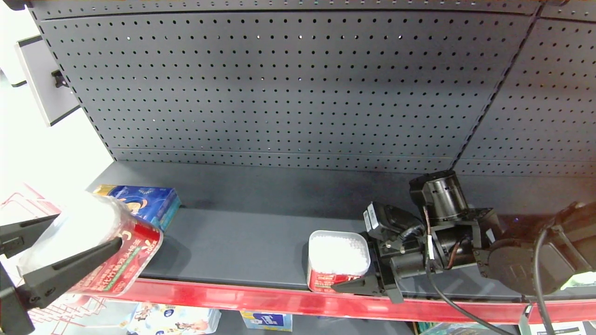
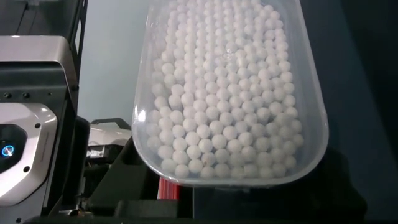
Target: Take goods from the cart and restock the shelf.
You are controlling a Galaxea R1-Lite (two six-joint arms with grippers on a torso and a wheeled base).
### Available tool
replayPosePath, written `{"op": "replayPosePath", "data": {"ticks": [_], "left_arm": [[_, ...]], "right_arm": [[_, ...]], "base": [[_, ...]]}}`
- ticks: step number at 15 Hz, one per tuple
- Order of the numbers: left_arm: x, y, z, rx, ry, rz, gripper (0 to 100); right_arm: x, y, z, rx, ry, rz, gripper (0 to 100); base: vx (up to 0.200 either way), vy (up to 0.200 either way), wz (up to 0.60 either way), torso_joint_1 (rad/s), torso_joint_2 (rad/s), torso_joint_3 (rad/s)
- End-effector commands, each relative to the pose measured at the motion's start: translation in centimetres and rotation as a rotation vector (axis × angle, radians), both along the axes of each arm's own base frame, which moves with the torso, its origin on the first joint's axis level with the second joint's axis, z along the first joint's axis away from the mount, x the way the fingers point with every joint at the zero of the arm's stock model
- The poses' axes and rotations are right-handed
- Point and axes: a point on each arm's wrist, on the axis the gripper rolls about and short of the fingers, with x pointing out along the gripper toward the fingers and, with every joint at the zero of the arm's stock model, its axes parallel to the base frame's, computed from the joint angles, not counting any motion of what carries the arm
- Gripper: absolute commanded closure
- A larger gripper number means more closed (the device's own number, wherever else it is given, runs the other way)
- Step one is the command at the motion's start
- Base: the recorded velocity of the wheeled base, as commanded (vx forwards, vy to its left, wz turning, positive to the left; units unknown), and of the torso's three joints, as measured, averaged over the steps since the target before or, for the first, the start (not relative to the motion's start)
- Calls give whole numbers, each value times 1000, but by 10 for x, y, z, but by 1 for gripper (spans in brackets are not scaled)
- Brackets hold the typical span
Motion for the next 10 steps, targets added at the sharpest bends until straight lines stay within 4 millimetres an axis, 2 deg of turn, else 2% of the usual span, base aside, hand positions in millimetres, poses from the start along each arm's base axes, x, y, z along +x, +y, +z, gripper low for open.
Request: {"op": "replayPosePath", "data": {"ticks": [1,2,10], "left_arm": [[0,0,0,0,2,0,100],[0,0,0,0,2,0,100],[0,0,1,0,-1,0,100]], "right_arm": [[1,-1,0,-1,-1,-4,100],[1,-1,0,-1,1,-4,0],[1,-10,10,10,-23,-46,0]], "base": [[0,0,0,0,0,0],[0,0,0,0,0,0],[0,0,0,0,0,0]]}}
